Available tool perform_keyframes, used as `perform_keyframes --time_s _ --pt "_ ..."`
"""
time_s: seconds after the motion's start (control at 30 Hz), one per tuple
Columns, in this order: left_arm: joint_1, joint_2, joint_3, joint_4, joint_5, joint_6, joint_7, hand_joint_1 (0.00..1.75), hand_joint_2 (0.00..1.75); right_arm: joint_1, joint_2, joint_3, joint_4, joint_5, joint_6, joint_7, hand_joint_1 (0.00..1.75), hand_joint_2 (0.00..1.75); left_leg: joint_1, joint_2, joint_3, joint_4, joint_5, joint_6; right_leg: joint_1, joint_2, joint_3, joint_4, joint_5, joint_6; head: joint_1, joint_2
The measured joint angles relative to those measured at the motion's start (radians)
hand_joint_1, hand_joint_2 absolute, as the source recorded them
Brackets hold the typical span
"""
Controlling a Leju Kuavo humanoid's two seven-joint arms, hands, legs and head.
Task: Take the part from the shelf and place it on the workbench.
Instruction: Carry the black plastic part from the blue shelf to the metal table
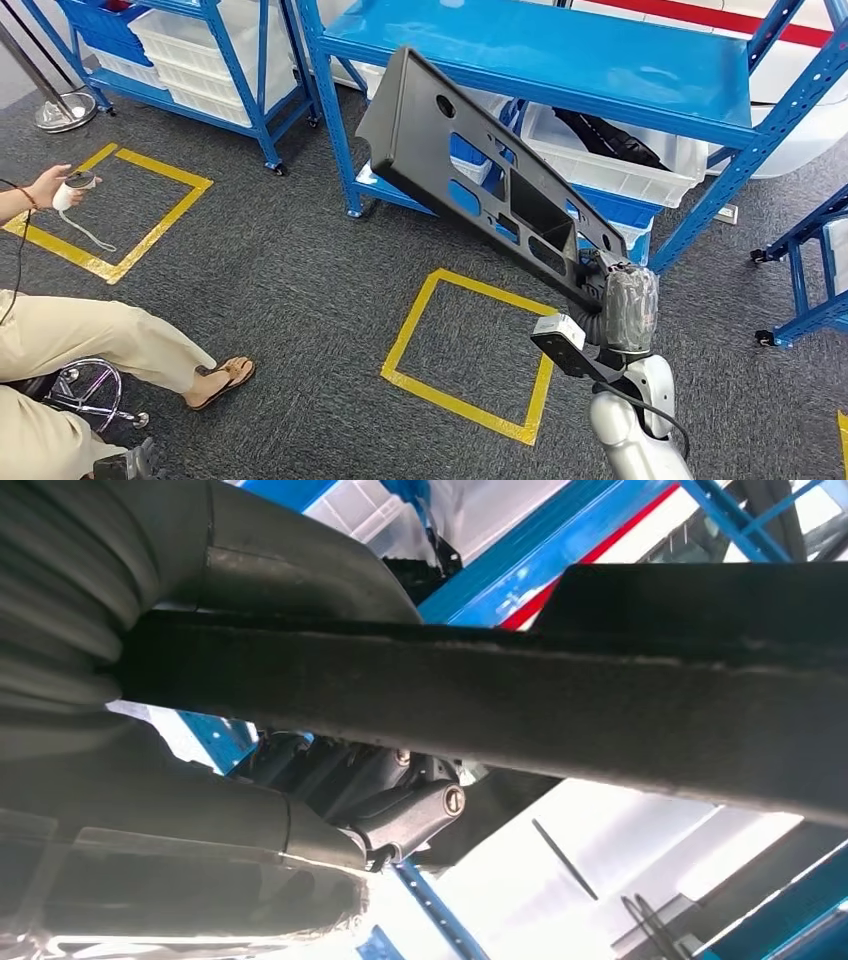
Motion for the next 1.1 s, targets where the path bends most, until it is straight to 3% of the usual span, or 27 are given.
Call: perform_keyframes --time_s 0.03,0.1,0.17,0.2,0.23,0.27,0.3,0.37,0.43,0.53,0.6,0.7,0.77,0.8,0.87,0.9,0.97,1.03,1.1 --pt "0.000 0.004 0.012 0.004 0.021 -0.004 0.000 0.00 0.00 0.004 0.000 0.000 -0.002 0.000 -0.003 0.000 1.71 1.75 0.002 0.002 -0.003 0.001 0.000 -0.005 0.000 -0.006 -0.001 0.000 0.003 -0.006 0.000 0.000" --pt "-0.006 0.017 0.055 0.019 0.089 -0.013 0.001 0.00 0.00 0.015 0.000 -0.003 -0.013 0.003 -0.007 0.002 1.71 1.75 0.004 0.031 -0.022 0.044 -0.031 -0.011 -0.002 -0.019 -0.001 -0.001 0.009 -0.021 -0.003 0.000" --pt "-0.014 0.034 0.111 0.040 0.132 -0.012 0.010 0.00 0.00 0.036 0.001 -0.009 -0.031 0.011 -0.009 0.005 1.71 1.75 0.004 0.067 -0.069 0.159 -0.096 -0.016 0.005 -0.032 -0.002 -0.001 0.010 -0.034 -0.007 0.000" --pt "-0.017 0.044 0.133 0.050 0.124 -0.010 0.021 0.00 0.00 0.050 0.001 -0.013 -0.042 0.018 -0.011 0.010 1.71 1.75 0.004 0.073 -0.096 0.224 -0.125 -0.018 0.009 -0.040 -0.002 -0.001 0.009 -0.038 -0.007 0.000" --pt "-0.019 0.055 0.146 0.060 0.097 -0.011 0.034 0.00 0.00 0.068 0.002 -0.018 -0.054 0.028 -0.012 0.015 1.71 1.75 0.004 0.076 -0.113 0.268 -0.141 -0.018 0.012 -0.048 -0.003 -0.001 0.009 -0.040 -0.007 0.000" --pt "-0.019 0.065 0.148 0.069 0.055 -0.019 0.046 0.00 0.00 0.086 0.002 -0.023 -0.068 0.039 -0.012 0.020 1.71 1.75 0.004 0.077 -0.114 0.279 -0.140 -0.016 0.015 -0.057 -0.003 -0.001 0.009 -0.041 -0.007 0.000" --pt "-0.020 0.076 0.139 0.076 0.006 -0.037 0.055 0.00 0.00 0.106 0.002 -0.030 -0.082 0.048 -0.013 0.025 1.71 1.75 0.003 0.080 -0.096 0.252 -0.123 -0.012 0.018 -0.066 -0.003 -0.001 0.009 -0.042 -0.007 0.000" --pt "-0.022 0.102 0.106 0.083 -0.074 -0.106 0.058 0.00 0.00 0.137 0.002 -0.045 -0.110 0.061 -0.012 0.030 1.71 1.75 -0.002 0.101 -0.020 0.123 -0.076 0.001 0.023 -0.081 -0.003 -0.001 0.008 -0.043 -0.007 0.000" --pt "-0.028 0.129 0.075 0.088 -0.111 -0.193 0.061 0.00 0.00 0.156 0.001 -0.061 -0.131 0.053 -0.005 0.029 1.71 1.75 -0.012 0.120 0.031 0.030 -0.055 0.014 0.030 -0.093 -0.004 -0.001 0.007 -0.041 -0.006 0.000" --pt "-0.030 0.171 0.052 0.096 -0.154 -0.249 0.105 0.00 0.00 0.177 -0.002 -0.083 -0.151 0.022 0.004 0.013 1.71 1.75 -0.018 0.109 0.036 0.010 -0.049 0.025 0.033 -0.106 -0.006 0.000 0.004 -0.035 -0.005 0.000" --pt "-0.030 0.205 0.040 0.099 -0.181 -0.252 0.137 0.00 0.00 0.192 -0.002 -0.097 -0.168 0.017 0.005 0.005 1.71 1.75 -0.014 0.097 0.041 -0.005 -0.037 0.037 0.032 -0.086 -0.021 0.033 -0.018 -0.032 -0.004 0.000" --pt "-0.037 0.252 0.054 0.100 -0.132 -0.237 0.134 0.00 0.00 0.225 0.002 -0.112 -0.197 0.037 0.016 0.005 1.71 1.75 -0.011 0.075 0.040 -0.011 -0.028 0.048 0.025 -0.042 -0.100 0.209 -0.099 -0.038 0.000 0.000" --pt "-0.040 0.268 0.102 0.100 -0.018 -0.262 0.118 0.00 0.00 0.247 0.008 -0.114 -0.212 0.055 0.032 0.010 1.71 1.75 -0.011 0.056 0.037 -0.011 -0.026 0.047 0.019 -0.036 -0.133 0.281 -0.118 -0.030 0.001 0.000" --pt "-0.040 0.271 0.144 0.099 0.063 -0.294 0.115 0.00 0.00 0.252 0.013 -0.114 -0.218 0.064 0.042 0.013 1.71 1.75 -0.010 0.047 0.037 -0.010 -0.025 0.045 0.015 -0.034 -0.123 0.261 -0.103 -0.020 0.001 0.000" --pt "-0.040 0.272 0.246 0.099 0.188 -0.349 0.116 0.00 0.00 0.253 0.024 -0.113 -0.228 0.081 0.062 0.019 1.71 1.75 -0.009 0.029 0.035 -0.005 -0.025 0.039 0.005 -0.016 -0.060 0.131 -0.048 0.001 0.001 0.000" --pt "-0.040 0.273 0.285 0.098 0.201 -0.354 0.117 0.00 0.00 0.253 0.029 -0.113 -0.232 0.085 0.066 0.021 1.71 1.75 -0.011 0.020 0.033 0.000 -0.026 0.034 0.001 -0.003 -0.031 0.068 -0.026 0.005 0.001 0.000" --pt "-0.039 0.273 0.327 0.096 0.172 -0.354 0.114 0.00 0.00 0.256 0.036 -0.114 -0.241 0.090 0.069 0.023 1.71 1.75 -0.011 0.003 0.025 0.006 -0.026 0.021 0.000 0.011 -0.008 0.007 -0.009 -0.001 0.000 0.000" --pt "-0.038 0.271 0.334 0.094 0.100 -0.368 0.104 0.00 0.00 0.262 0.044 -0.116 -0.253 0.090 0.069 0.021 1.71 1.75 -0.007 -0.011 0.019 0.005 -0.022 0.007 0.001 -0.006 -0.007 0.003 -0.005 -0.018 0.000 0.000" --pt "-0.038 0.262 0.319 0.093 0.007 -0.366 0.090 0.00 0.00 0.268 0.053 -0.117 -0.265 0.082 0.068 0.015 1.71 1.75 -0.003 0.009 0.006 0.028 -0.038 -0.003 -0.002 -0.022 -0.001 -0.001 0.002 -0.034 -0.003 0.000"
